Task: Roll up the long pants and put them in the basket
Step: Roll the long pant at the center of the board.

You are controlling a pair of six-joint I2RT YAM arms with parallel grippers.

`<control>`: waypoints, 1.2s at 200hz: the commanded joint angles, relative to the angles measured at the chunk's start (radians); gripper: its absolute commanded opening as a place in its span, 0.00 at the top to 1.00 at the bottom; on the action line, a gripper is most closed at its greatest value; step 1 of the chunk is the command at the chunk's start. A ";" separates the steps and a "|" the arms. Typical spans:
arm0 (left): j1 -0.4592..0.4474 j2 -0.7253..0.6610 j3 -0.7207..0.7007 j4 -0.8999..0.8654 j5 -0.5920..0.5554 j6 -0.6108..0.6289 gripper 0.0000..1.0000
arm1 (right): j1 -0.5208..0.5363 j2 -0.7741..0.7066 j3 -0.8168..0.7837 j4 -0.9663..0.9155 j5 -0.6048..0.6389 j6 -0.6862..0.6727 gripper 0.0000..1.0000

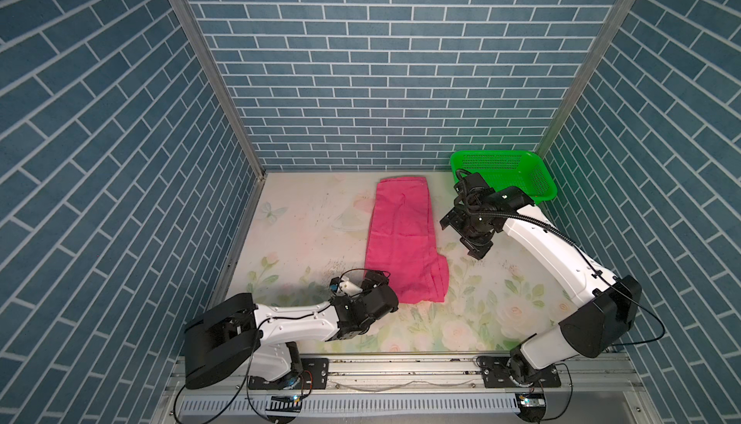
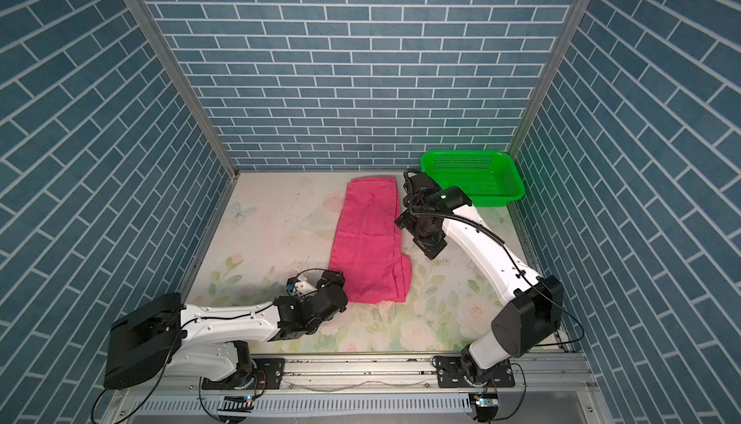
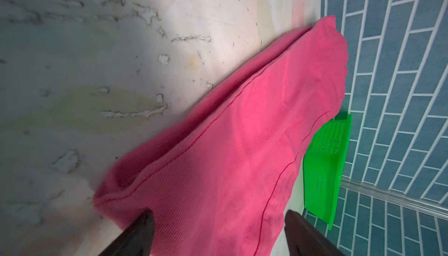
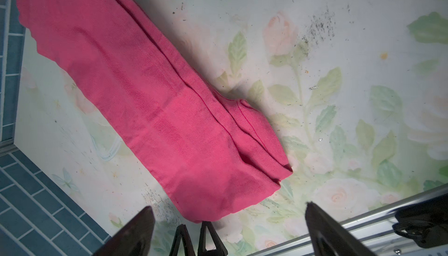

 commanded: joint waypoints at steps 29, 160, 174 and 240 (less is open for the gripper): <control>-0.008 0.113 -0.119 0.192 -0.020 -0.110 0.17 | -0.046 0.019 0.084 -0.062 0.025 -0.255 0.02; 0.389 0.101 0.196 0.096 0.113 0.882 0.90 | -0.064 -0.070 -0.088 -0.089 0.070 -0.911 0.16; 0.398 0.140 0.271 0.051 0.131 0.979 0.85 | -0.059 -0.044 -0.091 -0.093 0.024 -0.962 0.16; 0.435 0.052 0.208 -0.002 0.170 0.917 0.55 | 0.176 -0.035 -0.126 -0.087 0.178 -1.160 0.14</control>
